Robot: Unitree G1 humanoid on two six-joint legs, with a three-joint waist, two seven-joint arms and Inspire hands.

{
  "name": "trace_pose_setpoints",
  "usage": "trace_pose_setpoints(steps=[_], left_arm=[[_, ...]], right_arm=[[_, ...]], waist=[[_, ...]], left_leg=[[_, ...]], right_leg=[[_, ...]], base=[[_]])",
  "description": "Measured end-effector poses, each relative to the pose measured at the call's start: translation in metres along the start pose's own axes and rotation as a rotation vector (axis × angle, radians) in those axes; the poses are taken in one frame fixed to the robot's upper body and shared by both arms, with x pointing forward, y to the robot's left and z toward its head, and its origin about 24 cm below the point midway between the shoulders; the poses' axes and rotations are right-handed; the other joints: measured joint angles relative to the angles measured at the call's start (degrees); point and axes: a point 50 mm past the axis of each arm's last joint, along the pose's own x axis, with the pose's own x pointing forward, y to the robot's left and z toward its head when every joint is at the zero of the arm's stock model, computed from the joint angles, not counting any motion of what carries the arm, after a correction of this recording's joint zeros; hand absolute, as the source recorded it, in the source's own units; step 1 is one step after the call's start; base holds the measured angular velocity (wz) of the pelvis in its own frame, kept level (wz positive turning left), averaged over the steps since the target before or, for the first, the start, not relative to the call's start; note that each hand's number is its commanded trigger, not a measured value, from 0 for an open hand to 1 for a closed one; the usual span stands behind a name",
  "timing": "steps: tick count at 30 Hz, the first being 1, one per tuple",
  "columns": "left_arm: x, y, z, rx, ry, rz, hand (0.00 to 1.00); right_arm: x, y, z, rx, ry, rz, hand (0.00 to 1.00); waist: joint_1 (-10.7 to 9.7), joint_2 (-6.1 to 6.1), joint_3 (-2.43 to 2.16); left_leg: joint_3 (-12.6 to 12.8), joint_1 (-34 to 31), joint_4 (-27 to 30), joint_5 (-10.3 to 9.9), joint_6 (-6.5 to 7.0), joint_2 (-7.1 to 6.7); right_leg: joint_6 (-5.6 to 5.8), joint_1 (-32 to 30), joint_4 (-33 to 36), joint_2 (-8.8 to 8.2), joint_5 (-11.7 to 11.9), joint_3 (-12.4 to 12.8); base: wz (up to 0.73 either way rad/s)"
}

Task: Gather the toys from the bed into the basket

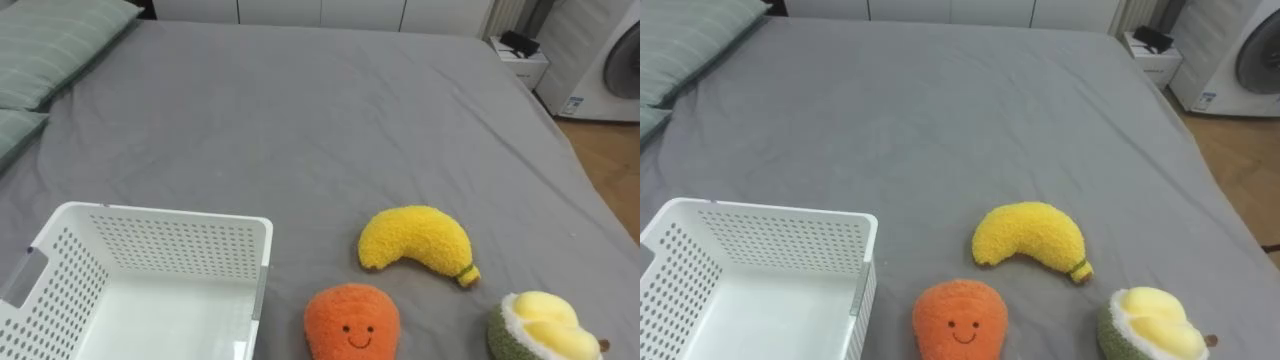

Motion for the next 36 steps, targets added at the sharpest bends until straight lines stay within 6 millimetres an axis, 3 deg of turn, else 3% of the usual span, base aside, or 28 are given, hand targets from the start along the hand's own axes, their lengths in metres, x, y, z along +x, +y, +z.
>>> trace_pose_setpoints(steps=[12,20,29,36], left_arm=[[0.000,-0.001,0.007,0.002,-0.027,0.010,0.00],[-0.001,0.000,0.002,0.004,-0.014,0.011,0.00],[0.002,0.009,-0.002,-0.063,0.010,0.038,0.00],[0.005,0.026,-0.005,-0.092,0.011,0.082,0.00]], right_arm=[[0.001,0.001,-0.004,-0.010,0.008,0.009,0.00],[0.001,0.002,-0.008,0.011,0.017,0.011,0.00],[0.002,-0.003,-0.021,0.420,0.022,-0.016,0.00],[-0.001,-0.028,-0.022,0.704,-0.021,-0.110,0.00]], waist=[[-0.1,0.30,0.15],[-0.2,0.26,0.17],[-1.6,-1.06,0.30],[-1.7,-1.71,0.40]], left_leg=[[0.1,-0.2,-0.1,0.0,0.00,0.02],[0.1,0.1,-0.2,0.0,-0.01,0.05],[0.0,0.3,-0.2,0.0,-0.09,0.06],[0.2,0.7,-0.5,-0.1,-0.17,0.06]], right_leg=[[-0.01,-0.3,0.3,0.04,0.0,0.0],[-0.02,-0.3,0.9,0.05,0.0,-0.2],[-0.06,0.2,0.3,0.12,0.0,0.2],[-0.06,0.7,-0.7,0.23,0.0,0.4]], base=[[0.00],[0.00],[0.00],[0.00]])
